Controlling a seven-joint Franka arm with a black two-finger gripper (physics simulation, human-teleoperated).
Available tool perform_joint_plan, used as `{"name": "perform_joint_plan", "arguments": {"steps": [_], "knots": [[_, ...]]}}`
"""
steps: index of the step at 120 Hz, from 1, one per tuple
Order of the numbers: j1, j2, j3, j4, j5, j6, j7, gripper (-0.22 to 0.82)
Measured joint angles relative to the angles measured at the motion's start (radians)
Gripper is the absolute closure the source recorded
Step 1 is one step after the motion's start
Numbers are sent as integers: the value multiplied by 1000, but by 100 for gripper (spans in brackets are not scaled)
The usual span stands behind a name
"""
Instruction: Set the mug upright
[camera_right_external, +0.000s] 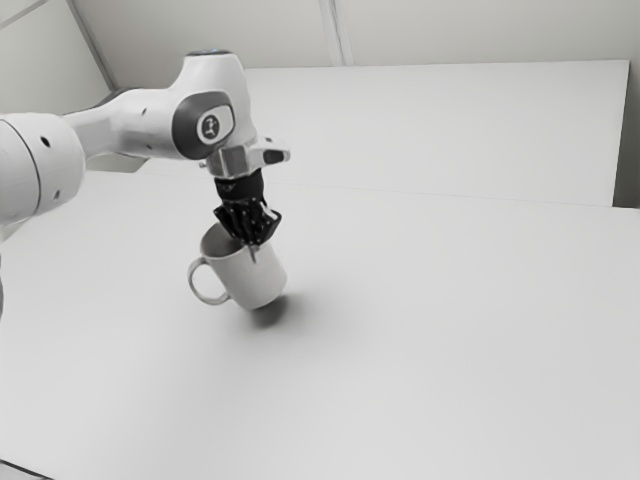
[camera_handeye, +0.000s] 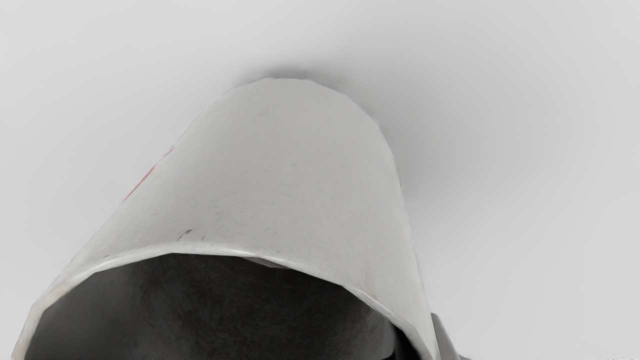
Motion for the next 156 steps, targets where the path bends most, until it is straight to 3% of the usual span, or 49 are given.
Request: {"name": "perform_joint_plan", "arguments": {"steps": [23,68,106,156], "knots": [[-6,30,-41,2,102,-64,-94,78],[3,102,-51,32,133,-82,-214,78],[28,99,-62,23,93,50,-276,78],[34,123,-64,11,64,97,-322,78]]}}
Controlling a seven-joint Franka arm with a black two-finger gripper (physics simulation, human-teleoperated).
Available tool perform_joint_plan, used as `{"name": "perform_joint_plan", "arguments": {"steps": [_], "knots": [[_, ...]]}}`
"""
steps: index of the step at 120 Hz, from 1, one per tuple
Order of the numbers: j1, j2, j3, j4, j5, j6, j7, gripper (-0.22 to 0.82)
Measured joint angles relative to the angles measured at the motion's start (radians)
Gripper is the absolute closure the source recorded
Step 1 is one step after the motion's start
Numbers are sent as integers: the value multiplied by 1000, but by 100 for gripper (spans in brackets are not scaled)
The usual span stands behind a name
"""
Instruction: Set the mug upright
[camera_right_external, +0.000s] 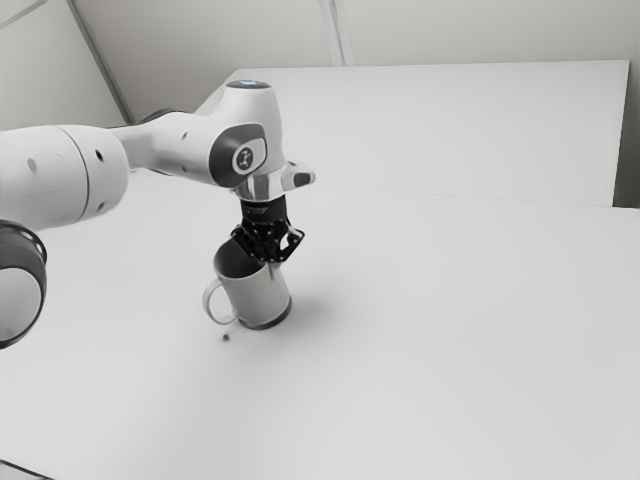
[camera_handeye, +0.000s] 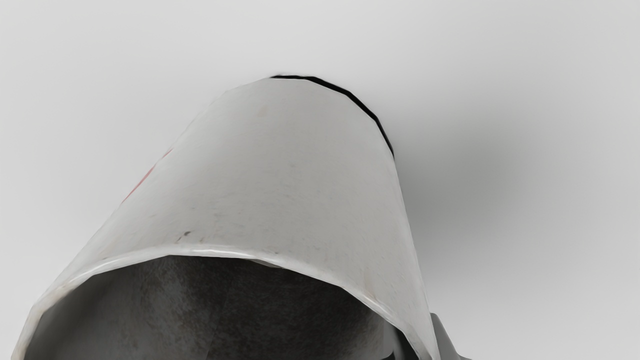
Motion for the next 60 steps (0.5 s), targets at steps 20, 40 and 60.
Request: {"name": "perform_joint_plan", "arguments": {"steps": [20,40,60], "knots": [[3,-1,0,-9,-13,3,-11,70],[3,-4,0,-13,-23,5,-18,47],[6,-66,-16,-5,-25,9,-27,23]]}}
